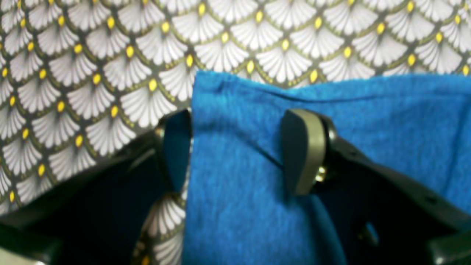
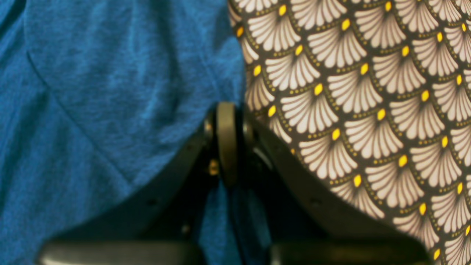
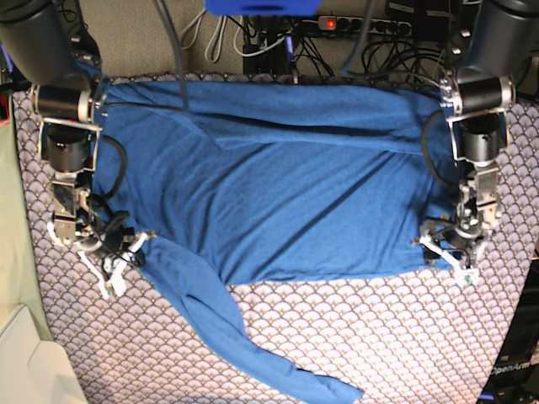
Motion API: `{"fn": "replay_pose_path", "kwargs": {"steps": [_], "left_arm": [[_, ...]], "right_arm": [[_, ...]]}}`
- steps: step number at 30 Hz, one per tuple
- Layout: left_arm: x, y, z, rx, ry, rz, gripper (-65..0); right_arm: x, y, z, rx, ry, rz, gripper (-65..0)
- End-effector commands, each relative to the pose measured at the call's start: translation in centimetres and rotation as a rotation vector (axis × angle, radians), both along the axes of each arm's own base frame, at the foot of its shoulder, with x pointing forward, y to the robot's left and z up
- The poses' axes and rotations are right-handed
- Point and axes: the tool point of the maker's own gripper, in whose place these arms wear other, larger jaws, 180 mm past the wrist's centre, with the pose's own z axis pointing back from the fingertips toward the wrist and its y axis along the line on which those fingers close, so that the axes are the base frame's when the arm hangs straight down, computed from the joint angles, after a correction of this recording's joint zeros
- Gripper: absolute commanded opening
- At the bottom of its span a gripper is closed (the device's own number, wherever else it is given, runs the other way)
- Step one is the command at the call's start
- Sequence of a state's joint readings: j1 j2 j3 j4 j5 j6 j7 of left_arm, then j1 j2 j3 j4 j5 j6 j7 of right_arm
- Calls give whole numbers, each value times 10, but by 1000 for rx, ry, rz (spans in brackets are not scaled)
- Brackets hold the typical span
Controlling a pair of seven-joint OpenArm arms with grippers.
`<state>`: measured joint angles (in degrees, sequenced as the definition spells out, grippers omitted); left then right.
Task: Fold the T-shirt properly
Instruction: 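Release and move both grippers down the shirt sides to grasp the body edges, then lift the grasped body edges and fold them toward the collar with both grippers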
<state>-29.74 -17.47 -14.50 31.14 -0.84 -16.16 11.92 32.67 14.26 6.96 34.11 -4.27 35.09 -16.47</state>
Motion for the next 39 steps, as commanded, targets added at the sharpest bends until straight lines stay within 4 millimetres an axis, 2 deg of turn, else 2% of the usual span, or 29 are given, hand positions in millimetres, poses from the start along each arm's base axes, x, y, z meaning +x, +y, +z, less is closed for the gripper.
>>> {"fn": "replay_pose_path", "kwargs": {"steps": [1, 8, 16, 18, 22, 25, 28, 34, 39], "left_arm": [[19, 8, 28, 11, -83, 5, -266], [16, 7, 20, -2, -68, 13, -266], [16, 6, 20, -8, -70, 15, -284], [16, 6, 20, -10, -70, 16, -358], [17, 6, 23, 1, -73, 9, -643], [18, 7, 25, 3, -79, 9, -636], [25, 6, 41, 21, -118, -3, -647], [30, 5, 64, 45, -97, -16, -646], [15, 2, 65, 84, -96, -39, -646]], "right_arm": [[10, -3, 12, -12, -26, 4, -650], [10, -3, 12, -14, -25, 6, -650], [10, -3, 12, -14, -25, 6, -650], [10, -3, 12, -14, -25, 5, -650], [10, -5, 13, -15, -28, 1, -650], [14, -6, 25, -31, -67, 7, -650], [11, -6, 38, -66, -123, 24, -650], [-10, -1, 57, -144, -201, 66, -650], [-22, -4, 81, -168, -241, 59, -650]]}}
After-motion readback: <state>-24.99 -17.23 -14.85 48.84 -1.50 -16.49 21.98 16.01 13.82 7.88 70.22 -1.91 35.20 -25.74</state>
